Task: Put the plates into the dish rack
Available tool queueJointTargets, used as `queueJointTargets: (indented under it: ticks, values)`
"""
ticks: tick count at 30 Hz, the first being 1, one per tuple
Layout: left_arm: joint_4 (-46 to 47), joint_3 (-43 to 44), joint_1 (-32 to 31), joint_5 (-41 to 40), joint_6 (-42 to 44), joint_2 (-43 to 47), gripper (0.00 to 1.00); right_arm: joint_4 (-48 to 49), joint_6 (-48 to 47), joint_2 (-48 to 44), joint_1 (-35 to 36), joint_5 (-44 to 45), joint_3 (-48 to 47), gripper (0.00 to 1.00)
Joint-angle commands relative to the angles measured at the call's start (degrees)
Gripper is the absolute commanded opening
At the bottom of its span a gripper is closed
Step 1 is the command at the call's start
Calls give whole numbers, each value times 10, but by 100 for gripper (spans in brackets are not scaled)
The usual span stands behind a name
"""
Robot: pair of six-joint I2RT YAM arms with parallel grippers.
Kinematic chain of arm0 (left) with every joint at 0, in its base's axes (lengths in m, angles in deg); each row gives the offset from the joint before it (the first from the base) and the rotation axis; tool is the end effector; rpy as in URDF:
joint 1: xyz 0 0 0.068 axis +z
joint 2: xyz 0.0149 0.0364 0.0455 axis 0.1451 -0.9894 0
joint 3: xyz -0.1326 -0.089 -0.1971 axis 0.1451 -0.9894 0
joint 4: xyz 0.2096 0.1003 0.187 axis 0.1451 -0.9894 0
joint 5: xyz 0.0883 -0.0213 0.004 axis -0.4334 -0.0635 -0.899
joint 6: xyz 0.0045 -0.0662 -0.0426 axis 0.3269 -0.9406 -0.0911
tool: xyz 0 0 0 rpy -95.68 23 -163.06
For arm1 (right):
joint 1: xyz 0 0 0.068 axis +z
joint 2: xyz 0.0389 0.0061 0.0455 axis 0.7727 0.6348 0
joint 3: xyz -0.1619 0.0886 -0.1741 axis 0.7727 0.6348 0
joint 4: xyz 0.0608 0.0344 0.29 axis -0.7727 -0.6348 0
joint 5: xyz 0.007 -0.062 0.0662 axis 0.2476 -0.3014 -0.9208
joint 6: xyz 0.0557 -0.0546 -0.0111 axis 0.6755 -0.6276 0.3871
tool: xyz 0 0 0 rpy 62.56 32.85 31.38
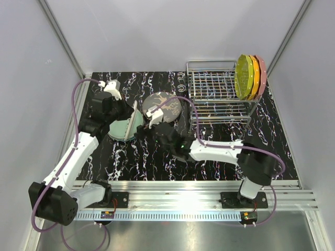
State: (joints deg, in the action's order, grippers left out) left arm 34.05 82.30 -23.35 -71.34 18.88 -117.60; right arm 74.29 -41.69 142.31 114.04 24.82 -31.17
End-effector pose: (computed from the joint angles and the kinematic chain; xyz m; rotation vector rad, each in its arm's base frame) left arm 0.3136 -0.0923 0.2923 -0.0630 2.0829 -0.5235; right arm 0.2194 0.3929 0.2070 -0.5470 1.7746 0.6929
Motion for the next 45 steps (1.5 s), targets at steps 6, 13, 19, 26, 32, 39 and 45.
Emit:
queueJointTargets:
  ticks: [6, 13, 19, 26, 32, 39, 45]
  values:
    - [68, 11, 3, -40, -20, 18, 0, 130, -13, 53, 27, 42, -57, 89]
    - [73, 7, 5, -36, -29, 25, 0, 125, 26, 104, 29, 87, -100, 89]
    - [76, 6, 7, -38, -29, 39, 0, 133, 43, 163, 29, 141, -135, 88]
    - [68, 4, 8, -64, -27, 60, 0, 190, 39, 203, 31, 207, -125, 83]
    - [65, 4, 8, -64, -29, 62, 0, 211, 22, 220, 31, 210, -129, 76]
    - [63, 5, 8, -65, -28, 58, 0, 273, 46, 229, 23, 193, -112, 37]
    - [60, 6, 8, -64, -25, 56, 0, 294, 163, 229, -20, 138, -102, 25]
